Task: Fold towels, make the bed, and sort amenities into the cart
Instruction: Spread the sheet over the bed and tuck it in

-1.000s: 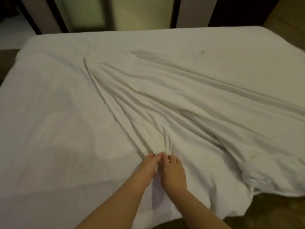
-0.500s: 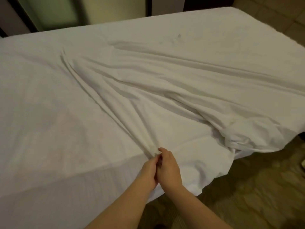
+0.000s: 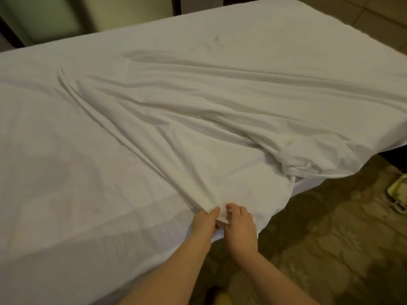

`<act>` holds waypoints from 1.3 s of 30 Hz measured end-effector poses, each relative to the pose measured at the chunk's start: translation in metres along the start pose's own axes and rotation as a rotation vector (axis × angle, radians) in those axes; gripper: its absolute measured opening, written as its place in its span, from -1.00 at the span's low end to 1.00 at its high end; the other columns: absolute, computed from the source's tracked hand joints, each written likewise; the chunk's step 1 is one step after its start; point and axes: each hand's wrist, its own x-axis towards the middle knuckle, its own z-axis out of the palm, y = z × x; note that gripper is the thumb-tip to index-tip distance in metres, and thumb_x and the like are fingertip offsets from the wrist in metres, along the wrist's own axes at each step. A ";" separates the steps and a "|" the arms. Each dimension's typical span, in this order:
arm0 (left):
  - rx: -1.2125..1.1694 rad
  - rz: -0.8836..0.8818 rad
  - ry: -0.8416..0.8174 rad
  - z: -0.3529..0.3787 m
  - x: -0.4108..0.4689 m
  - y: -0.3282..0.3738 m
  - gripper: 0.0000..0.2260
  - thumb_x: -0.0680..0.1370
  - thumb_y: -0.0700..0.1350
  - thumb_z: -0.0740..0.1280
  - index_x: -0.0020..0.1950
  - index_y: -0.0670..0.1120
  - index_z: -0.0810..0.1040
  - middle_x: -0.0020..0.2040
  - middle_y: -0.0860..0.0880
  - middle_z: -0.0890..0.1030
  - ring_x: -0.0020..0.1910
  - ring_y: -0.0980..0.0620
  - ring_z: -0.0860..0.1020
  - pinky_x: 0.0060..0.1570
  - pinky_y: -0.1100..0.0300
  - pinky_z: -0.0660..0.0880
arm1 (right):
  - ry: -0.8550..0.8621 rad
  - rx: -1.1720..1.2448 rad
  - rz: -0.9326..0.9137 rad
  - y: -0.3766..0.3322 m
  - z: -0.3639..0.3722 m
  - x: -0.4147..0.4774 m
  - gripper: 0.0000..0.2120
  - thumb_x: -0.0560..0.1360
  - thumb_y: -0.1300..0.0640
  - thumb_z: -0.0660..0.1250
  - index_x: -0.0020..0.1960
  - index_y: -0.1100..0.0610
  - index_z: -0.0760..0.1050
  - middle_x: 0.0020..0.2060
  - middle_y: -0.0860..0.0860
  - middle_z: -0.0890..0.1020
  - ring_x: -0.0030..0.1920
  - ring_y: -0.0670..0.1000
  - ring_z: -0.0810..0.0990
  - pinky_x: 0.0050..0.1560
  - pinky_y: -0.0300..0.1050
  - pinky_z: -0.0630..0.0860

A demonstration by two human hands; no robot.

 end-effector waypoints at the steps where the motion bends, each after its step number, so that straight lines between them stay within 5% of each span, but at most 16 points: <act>1: -0.001 0.013 0.011 -0.005 -0.003 -0.005 -0.76 0.52 -0.04 0.37 0.05 -0.18 0.62 -0.08 -0.12 0.70 -0.02 -0.14 0.64 0.13 -0.06 0.54 | 0.000 -0.004 0.004 -0.001 -0.002 -0.001 -0.60 0.58 0.17 0.15 0.41 0.06 0.29 0.26 0.00 0.44 0.20 0.02 0.42 0.18 -0.15 0.37; 7: -0.071 0.112 0.116 -0.032 -0.029 -0.014 -0.86 0.61 -0.15 0.24 0.05 -0.17 0.55 -0.02 -0.16 0.64 0.01 -0.19 0.60 0.12 -0.12 0.54 | 0.037 -0.009 -0.095 -0.026 0.004 -0.028 -0.56 0.50 0.15 0.33 0.36 0.06 0.38 0.23 0.01 0.50 0.17 0.05 0.47 0.18 -0.10 0.37; 11: 0.076 0.131 0.237 -0.073 -0.051 -0.023 -0.81 0.63 -0.13 0.19 0.09 -0.19 0.52 -0.05 -0.16 0.60 -0.01 -0.19 0.57 0.09 -0.07 0.53 | -0.119 0.053 -0.104 -0.051 0.018 -0.066 -0.52 0.51 0.07 0.32 0.40 -0.02 0.29 0.26 -0.08 0.44 0.21 -0.07 0.42 0.24 -0.26 0.32; 16: 0.191 0.125 0.304 -0.161 -0.079 -0.037 -0.84 0.62 -0.16 0.18 0.04 -0.19 0.52 0.01 -0.21 0.59 0.03 -0.23 0.56 0.12 -0.09 0.51 | -0.249 0.240 0.044 -0.119 0.052 -0.130 -0.61 0.54 0.10 0.28 0.35 -0.03 0.36 0.23 -0.08 0.49 0.22 -0.07 0.47 0.32 -0.21 0.35; 19: 0.233 0.110 0.224 -0.202 -0.098 -0.045 -0.84 0.59 -0.19 0.22 -0.04 -0.16 0.58 -0.04 -0.19 0.63 -0.03 -0.20 0.58 0.11 -0.11 0.53 | -0.154 0.309 0.143 -0.161 0.084 -0.165 -0.68 0.57 0.07 0.25 0.32 -0.04 0.40 0.18 -0.12 0.53 0.15 -0.13 0.51 0.25 -0.27 0.40; 25: 0.344 0.090 -0.004 -0.227 -0.127 -0.057 -0.85 0.62 -0.15 0.20 -0.05 -0.14 0.53 -0.12 -0.09 0.59 -0.12 -0.03 0.55 -0.09 0.11 0.52 | -0.060 0.427 0.241 -0.180 0.105 -0.195 -0.62 0.54 0.30 0.15 0.30 0.03 0.45 0.13 -0.04 0.56 0.06 -0.11 0.52 0.16 -0.25 0.47; 29: 0.173 0.019 -0.067 -0.215 -0.135 -0.056 -0.76 0.63 -0.15 0.16 -0.02 -0.21 0.60 -0.05 -0.19 0.64 0.04 -0.14 0.59 0.11 0.05 0.51 | 0.085 0.306 0.151 -0.177 0.106 -0.203 -0.63 0.55 0.21 0.22 0.34 0.02 0.40 0.17 -0.05 0.49 0.14 -0.05 0.48 0.17 -0.21 0.44; 35: 0.050 0.011 -0.079 -0.215 -0.166 -0.055 -0.82 0.61 -0.19 0.20 0.00 -0.21 0.59 -0.04 -0.20 0.63 -0.05 -0.07 0.57 -0.07 0.13 0.51 | 0.199 -0.007 -0.037 -0.165 0.103 -0.222 -0.37 0.18 0.11 0.56 0.23 0.12 0.51 0.11 0.07 0.59 0.05 0.11 0.59 -0.02 0.02 0.58; 39: 0.128 0.016 -0.095 -0.203 -0.178 -0.044 -0.84 0.59 -0.21 0.23 -0.08 -0.20 0.59 -0.12 -0.16 0.62 -0.09 -0.06 0.57 -0.08 0.13 0.51 | 0.205 0.009 -0.102 -0.158 0.082 -0.224 -0.42 0.22 0.29 0.54 0.23 0.14 0.53 0.10 0.07 0.61 0.00 0.10 0.61 -0.05 -0.10 0.58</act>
